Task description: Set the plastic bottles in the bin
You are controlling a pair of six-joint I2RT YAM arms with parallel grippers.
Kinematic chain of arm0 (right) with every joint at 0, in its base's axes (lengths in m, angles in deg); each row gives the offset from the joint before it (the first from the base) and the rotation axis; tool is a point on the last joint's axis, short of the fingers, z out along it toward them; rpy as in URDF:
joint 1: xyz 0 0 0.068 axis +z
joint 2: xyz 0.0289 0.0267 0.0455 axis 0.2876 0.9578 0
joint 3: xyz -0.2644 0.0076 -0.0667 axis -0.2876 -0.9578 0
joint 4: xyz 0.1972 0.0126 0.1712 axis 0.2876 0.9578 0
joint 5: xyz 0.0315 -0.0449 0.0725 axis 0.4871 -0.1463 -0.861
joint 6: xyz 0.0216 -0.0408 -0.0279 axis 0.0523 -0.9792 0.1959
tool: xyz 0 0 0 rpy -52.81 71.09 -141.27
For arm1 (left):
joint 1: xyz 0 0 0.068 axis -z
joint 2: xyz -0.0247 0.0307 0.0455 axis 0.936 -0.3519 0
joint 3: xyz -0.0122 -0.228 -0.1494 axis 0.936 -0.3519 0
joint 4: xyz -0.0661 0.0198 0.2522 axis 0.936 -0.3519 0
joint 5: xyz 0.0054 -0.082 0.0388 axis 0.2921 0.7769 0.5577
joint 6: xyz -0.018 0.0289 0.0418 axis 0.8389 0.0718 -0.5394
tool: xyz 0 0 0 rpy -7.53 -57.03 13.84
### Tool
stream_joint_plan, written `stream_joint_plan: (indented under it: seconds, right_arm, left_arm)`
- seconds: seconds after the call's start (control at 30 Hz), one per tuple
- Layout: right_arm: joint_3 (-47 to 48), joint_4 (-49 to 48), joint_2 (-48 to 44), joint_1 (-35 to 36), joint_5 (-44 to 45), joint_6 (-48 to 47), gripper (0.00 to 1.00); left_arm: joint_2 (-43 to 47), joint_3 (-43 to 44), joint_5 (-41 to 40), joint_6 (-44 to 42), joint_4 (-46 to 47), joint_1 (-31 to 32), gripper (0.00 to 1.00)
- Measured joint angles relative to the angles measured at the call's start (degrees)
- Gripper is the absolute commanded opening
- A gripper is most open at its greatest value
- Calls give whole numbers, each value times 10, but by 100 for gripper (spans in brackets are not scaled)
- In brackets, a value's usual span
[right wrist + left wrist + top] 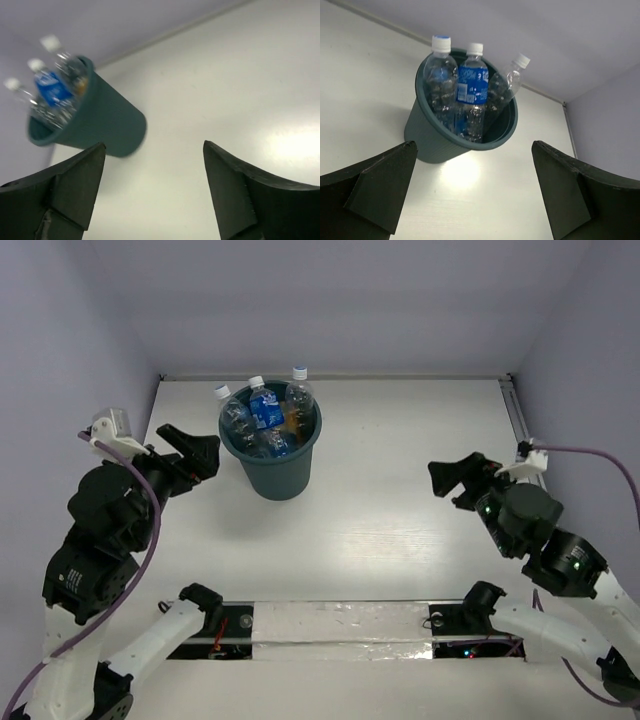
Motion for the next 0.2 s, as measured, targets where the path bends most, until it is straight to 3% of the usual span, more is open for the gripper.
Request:
stream_joint_plan:
  seconds: [0.2]
  right_arm:
    - [-43,73,-19,0,0,50,88]
  left_arm:
    - [22,-61,5,30,-16,0,99]
